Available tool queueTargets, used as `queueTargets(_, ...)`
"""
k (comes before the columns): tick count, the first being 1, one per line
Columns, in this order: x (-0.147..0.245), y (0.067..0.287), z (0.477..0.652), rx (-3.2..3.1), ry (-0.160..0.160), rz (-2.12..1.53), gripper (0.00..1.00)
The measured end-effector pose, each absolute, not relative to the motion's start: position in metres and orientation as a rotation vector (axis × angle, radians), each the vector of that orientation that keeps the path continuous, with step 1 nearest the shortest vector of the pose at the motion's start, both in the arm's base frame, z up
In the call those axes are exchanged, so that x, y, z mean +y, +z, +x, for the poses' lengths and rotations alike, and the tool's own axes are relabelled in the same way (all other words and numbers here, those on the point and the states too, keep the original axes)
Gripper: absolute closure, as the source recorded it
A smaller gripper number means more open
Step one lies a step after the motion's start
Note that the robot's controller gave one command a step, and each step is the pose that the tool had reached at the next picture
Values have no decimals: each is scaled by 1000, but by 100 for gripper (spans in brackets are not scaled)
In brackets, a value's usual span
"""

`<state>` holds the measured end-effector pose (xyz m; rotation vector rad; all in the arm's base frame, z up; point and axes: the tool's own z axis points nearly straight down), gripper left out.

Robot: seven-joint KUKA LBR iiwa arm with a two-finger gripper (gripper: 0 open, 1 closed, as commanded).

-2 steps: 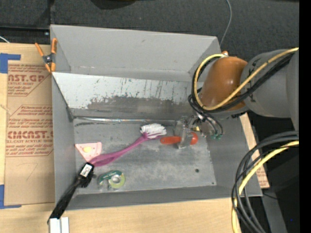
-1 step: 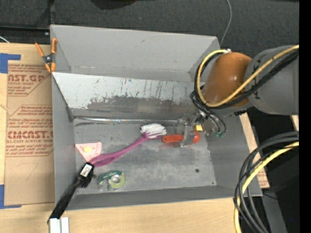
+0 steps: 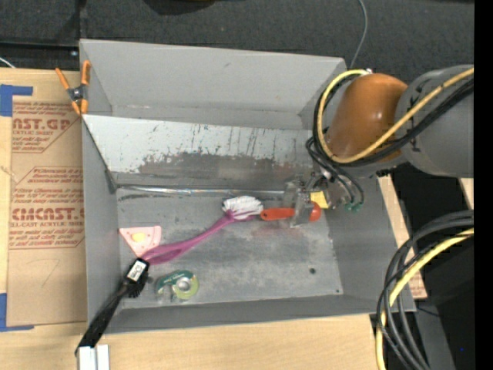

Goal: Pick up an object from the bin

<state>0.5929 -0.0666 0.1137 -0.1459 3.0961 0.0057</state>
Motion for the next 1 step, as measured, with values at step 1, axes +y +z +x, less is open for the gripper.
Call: queueTargets(1, -66, 138, 592, 3098, 6, -146, 100)
